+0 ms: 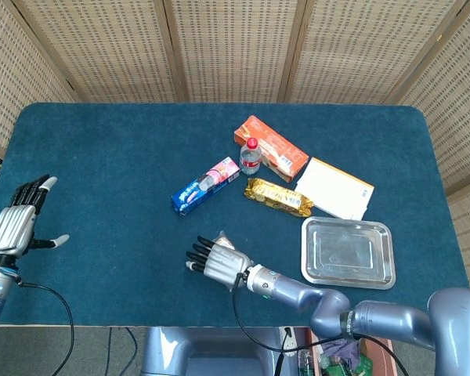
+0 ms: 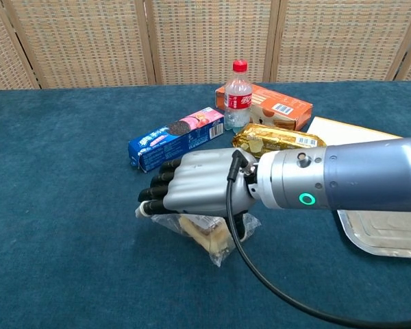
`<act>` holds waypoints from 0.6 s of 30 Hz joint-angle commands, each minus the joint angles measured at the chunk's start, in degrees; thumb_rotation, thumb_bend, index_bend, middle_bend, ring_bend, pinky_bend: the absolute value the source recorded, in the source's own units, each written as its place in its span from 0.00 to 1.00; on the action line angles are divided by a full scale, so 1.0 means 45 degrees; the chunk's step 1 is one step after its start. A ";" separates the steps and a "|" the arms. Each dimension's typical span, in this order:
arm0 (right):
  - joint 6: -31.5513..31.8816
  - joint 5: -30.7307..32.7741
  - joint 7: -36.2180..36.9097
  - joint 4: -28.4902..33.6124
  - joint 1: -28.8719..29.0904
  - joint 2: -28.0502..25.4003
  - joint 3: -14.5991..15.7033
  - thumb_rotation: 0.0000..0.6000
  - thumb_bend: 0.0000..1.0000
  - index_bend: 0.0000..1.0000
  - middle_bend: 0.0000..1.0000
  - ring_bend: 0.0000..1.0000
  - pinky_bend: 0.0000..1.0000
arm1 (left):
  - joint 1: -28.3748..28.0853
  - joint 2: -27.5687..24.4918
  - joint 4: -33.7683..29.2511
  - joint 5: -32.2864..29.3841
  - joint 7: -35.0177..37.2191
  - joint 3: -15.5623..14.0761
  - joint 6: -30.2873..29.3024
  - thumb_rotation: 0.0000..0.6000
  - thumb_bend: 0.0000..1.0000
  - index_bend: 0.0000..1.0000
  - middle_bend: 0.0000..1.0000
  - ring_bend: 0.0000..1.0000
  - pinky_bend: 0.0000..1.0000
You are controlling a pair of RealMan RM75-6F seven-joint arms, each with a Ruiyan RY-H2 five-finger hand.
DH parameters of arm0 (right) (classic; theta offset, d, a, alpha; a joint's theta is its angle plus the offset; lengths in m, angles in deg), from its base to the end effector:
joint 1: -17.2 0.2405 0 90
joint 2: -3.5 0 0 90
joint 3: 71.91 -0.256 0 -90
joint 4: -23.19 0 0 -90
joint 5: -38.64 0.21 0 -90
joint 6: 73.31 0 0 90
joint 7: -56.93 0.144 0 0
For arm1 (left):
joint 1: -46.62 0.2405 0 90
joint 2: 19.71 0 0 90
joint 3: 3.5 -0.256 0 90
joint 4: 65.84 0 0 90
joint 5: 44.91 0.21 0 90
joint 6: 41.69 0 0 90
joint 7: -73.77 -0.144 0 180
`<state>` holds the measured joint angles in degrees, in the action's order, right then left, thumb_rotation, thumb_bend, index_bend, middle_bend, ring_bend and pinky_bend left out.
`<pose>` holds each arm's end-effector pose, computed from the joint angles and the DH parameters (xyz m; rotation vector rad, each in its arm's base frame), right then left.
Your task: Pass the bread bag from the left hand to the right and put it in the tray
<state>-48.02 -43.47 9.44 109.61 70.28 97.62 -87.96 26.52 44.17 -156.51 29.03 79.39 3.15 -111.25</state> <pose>-0.0361 -0.3015 -0.0882 2.5645 0.0207 0.7073 -0.2910 0.2758 0.1493 -1.4283 -1.0493 -0.9474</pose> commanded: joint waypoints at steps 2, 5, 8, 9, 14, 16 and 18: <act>0.0413 0.1533 -0.1045 -0.0463 0.0367 0.0415 0.0160 1.00 0.00 0.17 0.26 0.25 0.16 | 0.0002 -0.0022 0.0025 -0.0024 0.0080 0.0022 0.0087 1.00 0.00 0.00 0.00 0.00 0.00; 0.0847 0.1940 -0.1261 -0.0467 0.0500 0.0515 0.0379 1.00 0.01 0.41 0.50 0.44 0.41 | -0.0004 -0.0037 0.0040 -0.0032 0.0120 0.0051 0.0136 1.00 0.00 0.00 0.00 0.00 0.00; 0.1329 0.1903 -0.0980 -0.0344 0.0571 0.0533 0.0550 1.00 0.11 0.53 0.58 0.50 0.55 | -0.0002 -0.0048 0.0037 -0.0040 0.0144 0.0074 0.0177 1.00 0.00 0.00 0.00 0.00 0.00; 0.1530 0.1739 -0.0850 -0.0305 0.0591 0.0507 0.0582 1.00 0.14 0.54 0.59 0.51 0.56 | -0.0004 -0.0049 0.0031 -0.0046 0.0136 0.0078 0.0196 1.00 0.00 0.00 0.00 0.00 0.00; 0.2434 0.0894 0.0040 0.0166 0.0576 0.0023 0.0641 1.00 0.17 0.55 0.60 0.51 0.56 | -0.0008 -0.0035 0.0009 -0.0053 0.0124 0.0086 0.0275 1.00 0.00 0.00 0.00 0.00 0.00; 0.2871 0.0415 0.0316 0.0591 0.0519 -0.0516 0.0648 1.00 0.17 0.55 0.60 0.51 0.56 | -0.0010 -0.0039 -0.0002 -0.0060 0.0124 0.0098 0.0298 1.00 0.00 0.00 0.00 0.00 0.00; 0.3261 0.0098 0.0552 0.1094 0.0390 -0.1244 0.0645 1.00 0.17 0.55 0.60 0.51 0.56 | -0.0014 -0.0038 -0.0009 -0.0069 0.0110 0.0104 0.0329 1.00 0.00 0.00 0.00 0.00 0.00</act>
<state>-35.28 -41.04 10.48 112.09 72.59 95.19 -85.12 26.46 44.00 -156.55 28.73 79.89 3.62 -109.77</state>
